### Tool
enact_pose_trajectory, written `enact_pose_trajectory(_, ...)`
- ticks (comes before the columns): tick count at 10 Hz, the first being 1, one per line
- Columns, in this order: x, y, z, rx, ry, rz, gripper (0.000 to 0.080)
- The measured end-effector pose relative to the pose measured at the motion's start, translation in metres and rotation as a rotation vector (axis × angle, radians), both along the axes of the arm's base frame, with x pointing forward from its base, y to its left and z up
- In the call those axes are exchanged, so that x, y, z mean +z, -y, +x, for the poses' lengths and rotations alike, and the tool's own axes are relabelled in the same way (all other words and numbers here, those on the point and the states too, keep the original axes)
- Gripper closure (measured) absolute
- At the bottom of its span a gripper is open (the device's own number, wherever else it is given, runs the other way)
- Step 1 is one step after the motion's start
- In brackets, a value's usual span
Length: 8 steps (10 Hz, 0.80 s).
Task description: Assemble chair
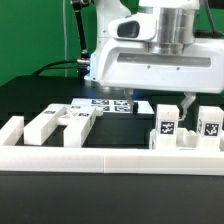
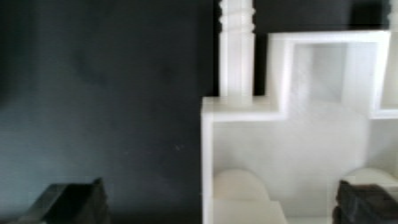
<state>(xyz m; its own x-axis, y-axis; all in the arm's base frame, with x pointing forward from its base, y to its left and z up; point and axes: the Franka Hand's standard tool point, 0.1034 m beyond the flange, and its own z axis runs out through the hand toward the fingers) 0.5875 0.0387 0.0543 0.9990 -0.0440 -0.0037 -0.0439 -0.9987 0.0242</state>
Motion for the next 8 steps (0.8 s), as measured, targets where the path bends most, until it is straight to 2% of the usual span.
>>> enact_pose_trajectory(8,-0.042,0.006,-0.004,0.012,0.033,-0.042,0.0151)
